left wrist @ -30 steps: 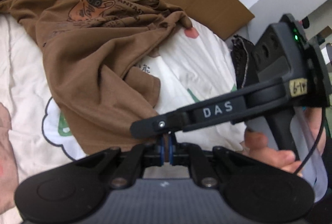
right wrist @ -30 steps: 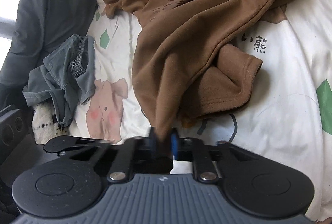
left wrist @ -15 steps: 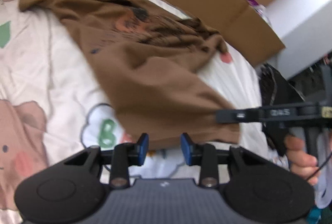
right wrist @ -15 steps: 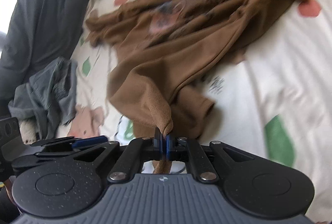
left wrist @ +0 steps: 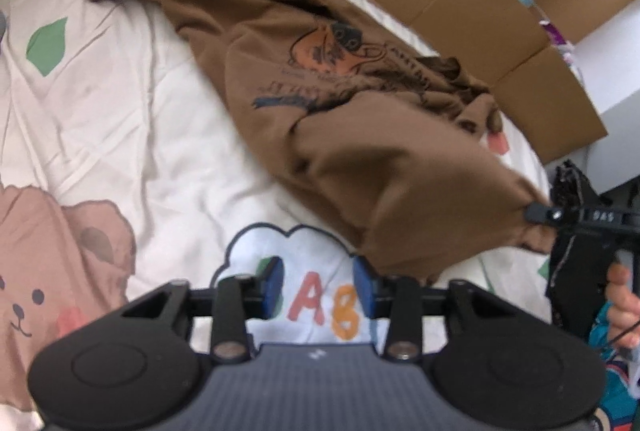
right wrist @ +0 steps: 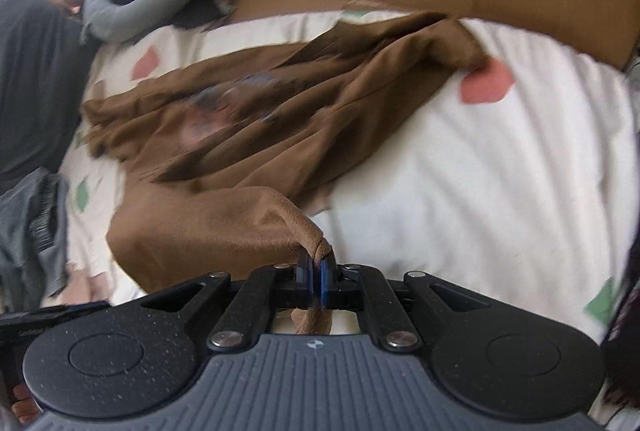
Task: Fold clothes
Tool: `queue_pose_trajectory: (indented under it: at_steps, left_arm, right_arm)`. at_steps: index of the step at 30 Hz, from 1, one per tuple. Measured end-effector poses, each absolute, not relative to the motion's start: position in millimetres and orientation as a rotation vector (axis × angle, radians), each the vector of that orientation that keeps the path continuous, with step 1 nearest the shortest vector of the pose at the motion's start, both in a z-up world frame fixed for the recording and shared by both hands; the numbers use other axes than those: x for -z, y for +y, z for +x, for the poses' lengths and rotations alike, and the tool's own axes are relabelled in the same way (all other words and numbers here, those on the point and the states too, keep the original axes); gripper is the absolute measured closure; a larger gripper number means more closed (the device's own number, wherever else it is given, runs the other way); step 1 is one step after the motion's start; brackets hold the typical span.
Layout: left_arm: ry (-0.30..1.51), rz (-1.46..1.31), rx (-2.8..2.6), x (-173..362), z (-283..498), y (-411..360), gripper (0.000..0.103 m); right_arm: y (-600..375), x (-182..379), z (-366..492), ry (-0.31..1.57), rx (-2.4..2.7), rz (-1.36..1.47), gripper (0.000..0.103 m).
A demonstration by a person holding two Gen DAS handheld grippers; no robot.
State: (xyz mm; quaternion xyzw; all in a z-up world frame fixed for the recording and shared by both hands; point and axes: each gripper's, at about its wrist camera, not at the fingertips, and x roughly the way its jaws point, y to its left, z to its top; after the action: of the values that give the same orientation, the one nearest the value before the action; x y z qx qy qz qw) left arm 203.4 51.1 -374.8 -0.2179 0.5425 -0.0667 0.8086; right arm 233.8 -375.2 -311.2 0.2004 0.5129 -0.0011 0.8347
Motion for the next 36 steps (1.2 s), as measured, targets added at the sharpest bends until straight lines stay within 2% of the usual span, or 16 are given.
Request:
queue_pose_trajectory:
  at_steps: [13, 20, 36]
  left_arm:
    - [1.200, -0.453, 0.107, 396.5, 227.7, 48.9, 0.058]
    - [1.203, -0.460, 0.131, 409.1, 232.9, 35.0, 0.054]
    - [1.210, -0.498, 0.208, 428.7, 255.3, 1.9, 0.054]
  right_arm:
    - [-431.8, 313.4, 256.0, 1.025, 0.185, 0.386, 0.102]
    - [-464.8, 319.6, 265.5, 1.004, 0.296, 0.384, 0.102]
    - [-507.5, 320.4, 275.3, 0.935, 0.463, 0.402, 0.102]
